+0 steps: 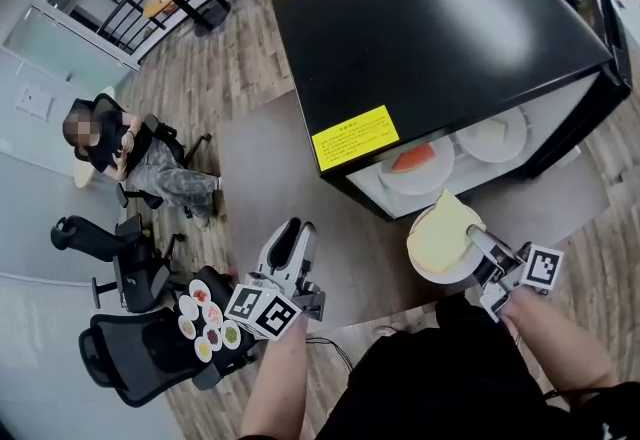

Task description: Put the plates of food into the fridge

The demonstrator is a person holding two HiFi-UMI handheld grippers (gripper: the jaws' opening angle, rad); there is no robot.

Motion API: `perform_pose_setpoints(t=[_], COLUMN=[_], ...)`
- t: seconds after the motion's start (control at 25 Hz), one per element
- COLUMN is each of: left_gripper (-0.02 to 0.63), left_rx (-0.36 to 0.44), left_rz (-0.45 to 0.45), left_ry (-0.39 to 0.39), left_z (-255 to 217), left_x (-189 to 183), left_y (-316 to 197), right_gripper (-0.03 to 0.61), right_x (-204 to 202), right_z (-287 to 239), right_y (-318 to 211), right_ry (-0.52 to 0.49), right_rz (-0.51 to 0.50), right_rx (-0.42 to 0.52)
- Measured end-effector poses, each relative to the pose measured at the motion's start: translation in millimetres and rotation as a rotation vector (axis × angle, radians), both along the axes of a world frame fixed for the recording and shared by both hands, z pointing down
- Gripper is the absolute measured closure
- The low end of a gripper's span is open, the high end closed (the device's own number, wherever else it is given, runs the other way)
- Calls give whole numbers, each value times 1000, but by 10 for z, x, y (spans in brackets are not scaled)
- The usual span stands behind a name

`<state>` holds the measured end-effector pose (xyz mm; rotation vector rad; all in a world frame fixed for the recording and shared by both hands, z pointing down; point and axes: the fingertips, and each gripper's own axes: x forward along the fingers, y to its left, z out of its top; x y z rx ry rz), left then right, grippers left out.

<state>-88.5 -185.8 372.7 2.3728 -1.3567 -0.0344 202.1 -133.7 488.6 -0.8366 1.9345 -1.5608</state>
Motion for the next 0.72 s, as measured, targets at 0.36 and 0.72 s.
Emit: perform_pose_setpoints(t=[0.36,0.72], left_gripper=[474,476], left_rx=[14,-17], left_rz=[-65,-130], left_ry=[-50,-69], left_z=[-22,-6], left_x=[107,89], left_y=[-173,-265], right_gripper=[465,465], right_x=[212,136], right_z=[405,595], right_y=[-385,-808], right_ry=[40,55], right_rz=[-8,-52], right_rx=[-51,-73])
